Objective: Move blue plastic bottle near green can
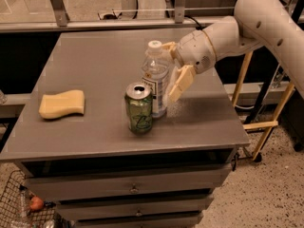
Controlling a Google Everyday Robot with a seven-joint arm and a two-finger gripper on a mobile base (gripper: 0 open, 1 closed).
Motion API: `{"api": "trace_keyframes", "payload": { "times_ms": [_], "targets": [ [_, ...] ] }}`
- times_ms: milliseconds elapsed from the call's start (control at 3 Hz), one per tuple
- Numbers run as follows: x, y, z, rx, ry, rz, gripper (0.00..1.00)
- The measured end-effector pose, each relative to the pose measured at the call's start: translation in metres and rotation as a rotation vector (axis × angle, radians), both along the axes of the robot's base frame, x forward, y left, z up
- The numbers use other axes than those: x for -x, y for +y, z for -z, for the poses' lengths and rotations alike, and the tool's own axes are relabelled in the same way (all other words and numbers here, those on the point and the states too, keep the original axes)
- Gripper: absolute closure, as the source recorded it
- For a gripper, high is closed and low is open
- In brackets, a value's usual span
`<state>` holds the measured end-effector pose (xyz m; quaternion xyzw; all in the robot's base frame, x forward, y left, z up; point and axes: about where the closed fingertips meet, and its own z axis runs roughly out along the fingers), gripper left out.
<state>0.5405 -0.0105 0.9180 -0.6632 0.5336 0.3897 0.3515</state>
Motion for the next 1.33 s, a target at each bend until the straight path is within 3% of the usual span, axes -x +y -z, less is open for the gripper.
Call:
{"api": "trace_keyframes", "payload": {
  "times_ms": [333,667,1000,1333],
  "targets": [
    [0.000,0.001,0.000,0.002,-0.002,0.002,0.00],
    [0.011,-0.005,-0.014,0.043,-0.044,0.055,0.00],
    [0.036,-0.021,-0.038,0.106,-0.102,0.156,0.00],
    [0.036,-0.021,-0.038,0.106,-0.102,0.155,0.00]
  ]
}}
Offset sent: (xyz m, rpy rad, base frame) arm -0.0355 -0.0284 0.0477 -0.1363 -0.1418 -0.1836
